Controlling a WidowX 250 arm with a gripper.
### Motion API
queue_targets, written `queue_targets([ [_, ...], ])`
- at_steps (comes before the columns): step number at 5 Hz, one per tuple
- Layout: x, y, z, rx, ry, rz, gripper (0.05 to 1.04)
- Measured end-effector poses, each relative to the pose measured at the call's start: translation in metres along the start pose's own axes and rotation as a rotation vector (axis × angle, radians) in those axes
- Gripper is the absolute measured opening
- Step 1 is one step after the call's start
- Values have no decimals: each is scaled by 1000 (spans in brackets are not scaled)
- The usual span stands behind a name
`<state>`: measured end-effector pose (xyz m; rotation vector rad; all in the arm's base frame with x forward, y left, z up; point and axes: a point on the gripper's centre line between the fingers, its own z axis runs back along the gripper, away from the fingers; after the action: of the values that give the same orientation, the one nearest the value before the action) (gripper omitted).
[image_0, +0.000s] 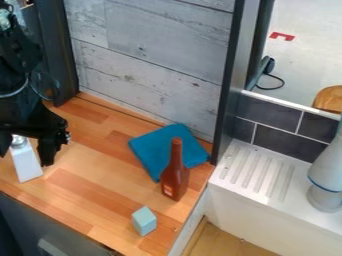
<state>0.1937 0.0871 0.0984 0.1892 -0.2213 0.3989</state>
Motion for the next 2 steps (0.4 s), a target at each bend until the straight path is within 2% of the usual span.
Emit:
queue_targets([
  [1, -3, -1, -3, -2, 17, -4, 1001],
  [2, 8, 18, -8, 2, 21, 60, 1001],
])
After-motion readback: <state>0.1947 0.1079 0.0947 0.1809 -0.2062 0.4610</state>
